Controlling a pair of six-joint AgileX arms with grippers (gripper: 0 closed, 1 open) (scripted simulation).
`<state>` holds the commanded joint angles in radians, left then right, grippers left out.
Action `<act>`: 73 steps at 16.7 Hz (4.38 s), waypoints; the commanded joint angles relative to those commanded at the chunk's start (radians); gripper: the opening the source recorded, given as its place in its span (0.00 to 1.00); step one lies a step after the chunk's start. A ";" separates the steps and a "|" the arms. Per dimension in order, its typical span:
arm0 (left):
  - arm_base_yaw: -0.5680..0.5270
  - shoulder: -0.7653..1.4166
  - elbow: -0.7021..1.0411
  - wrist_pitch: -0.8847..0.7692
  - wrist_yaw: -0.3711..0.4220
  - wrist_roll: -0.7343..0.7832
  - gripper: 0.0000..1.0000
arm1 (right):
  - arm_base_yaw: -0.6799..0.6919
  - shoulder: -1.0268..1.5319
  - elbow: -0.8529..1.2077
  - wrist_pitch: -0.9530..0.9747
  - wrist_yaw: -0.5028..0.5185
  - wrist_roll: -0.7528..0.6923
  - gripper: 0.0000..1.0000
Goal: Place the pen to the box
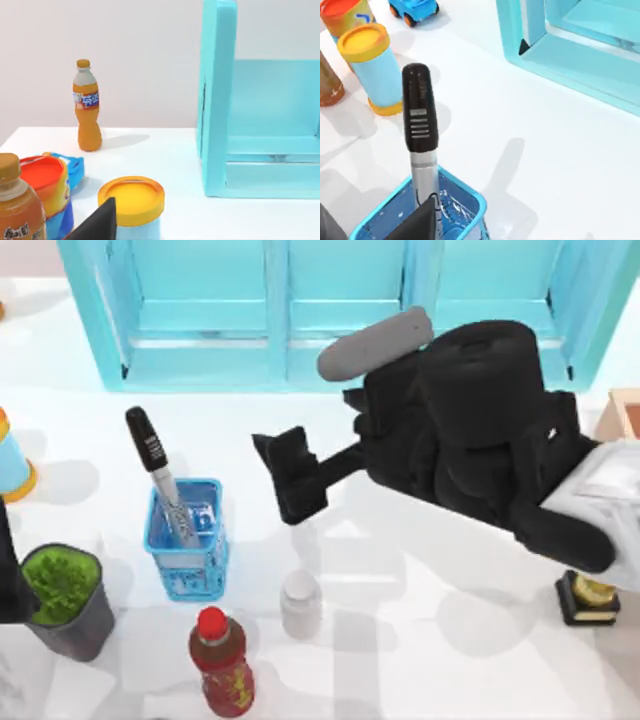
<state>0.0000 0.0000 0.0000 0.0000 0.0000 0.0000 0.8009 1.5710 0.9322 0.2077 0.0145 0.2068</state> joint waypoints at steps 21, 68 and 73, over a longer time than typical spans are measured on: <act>0.000 0.000 0.000 0.000 0.000 0.000 1.00 | 0.111 0.553 0.382 0.032 -0.006 0.016 1.00; 0.000 0.000 0.000 0.000 0.000 0.000 1.00 | -0.126 0.056 0.281 -0.367 -0.224 -0.105 0.00; 0.000 0.000 0.000 0.000 0.000 0.000 1.00 | -0.120 0.047 0.284 -0.375 -0.220 -0.107 0.00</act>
<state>0.0000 0.0000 0.0000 0.0000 0.0000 0.0000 0.6809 1.6177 1.2157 -0.1674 -0.2057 0.0998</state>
